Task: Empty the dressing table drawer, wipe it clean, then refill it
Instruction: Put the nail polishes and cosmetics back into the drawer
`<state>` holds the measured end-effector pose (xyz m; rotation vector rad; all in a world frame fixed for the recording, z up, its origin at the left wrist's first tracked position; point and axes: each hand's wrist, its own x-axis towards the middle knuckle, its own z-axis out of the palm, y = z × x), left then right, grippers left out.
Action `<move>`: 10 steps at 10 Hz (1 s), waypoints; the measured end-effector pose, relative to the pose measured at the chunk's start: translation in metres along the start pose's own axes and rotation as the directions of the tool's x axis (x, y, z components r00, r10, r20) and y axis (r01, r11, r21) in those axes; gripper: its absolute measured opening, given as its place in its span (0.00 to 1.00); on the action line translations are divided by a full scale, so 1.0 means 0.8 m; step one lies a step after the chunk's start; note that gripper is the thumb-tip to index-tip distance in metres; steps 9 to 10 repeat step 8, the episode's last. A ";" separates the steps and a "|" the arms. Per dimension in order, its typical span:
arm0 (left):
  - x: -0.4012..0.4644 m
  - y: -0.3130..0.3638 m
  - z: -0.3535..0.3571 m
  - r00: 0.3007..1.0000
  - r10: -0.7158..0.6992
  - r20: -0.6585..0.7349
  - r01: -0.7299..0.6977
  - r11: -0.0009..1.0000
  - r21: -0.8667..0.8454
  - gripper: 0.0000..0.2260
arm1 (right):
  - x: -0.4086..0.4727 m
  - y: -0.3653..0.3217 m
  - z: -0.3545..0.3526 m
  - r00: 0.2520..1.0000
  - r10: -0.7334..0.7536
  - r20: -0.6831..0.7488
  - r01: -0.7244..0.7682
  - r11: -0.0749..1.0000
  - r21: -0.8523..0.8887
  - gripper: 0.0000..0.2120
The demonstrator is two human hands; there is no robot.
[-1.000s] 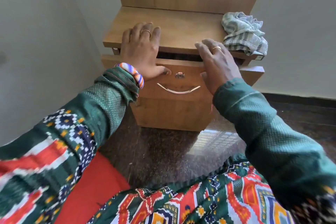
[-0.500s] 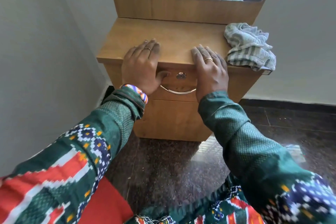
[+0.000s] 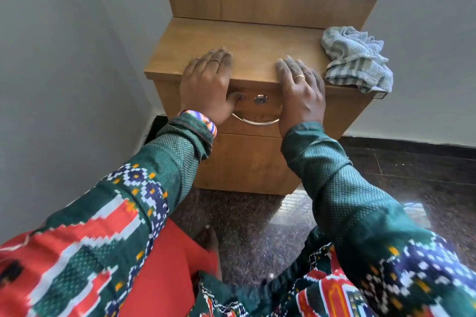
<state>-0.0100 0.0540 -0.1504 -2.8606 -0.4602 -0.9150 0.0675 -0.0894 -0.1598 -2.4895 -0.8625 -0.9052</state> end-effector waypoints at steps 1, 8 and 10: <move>-0.003 0.003 0.000 1.000 -0.006 -0.024 0.006 1.000 0.013 0.33 | -0.004 -0.001 0.001 0.999 -0.028 -0.028 0.027 0.999 -0.035 0.18; 0.070 0.041 -0.068 0.542 0.075 0.837 -0.122 0.992 -0.010 0.40 | 0.084 -0.024 -0.064 0.396 -0.191 0.898 0.154 0.978 0.140 0.37; 0.070 0.041 -0.068 0.542 0.075 0.837 -0.122 0.992 -0.010 0.40 | 0.084 -0.024 -0.064 0.396 -0.191 0.898 0.154 0.978 0.140 0.37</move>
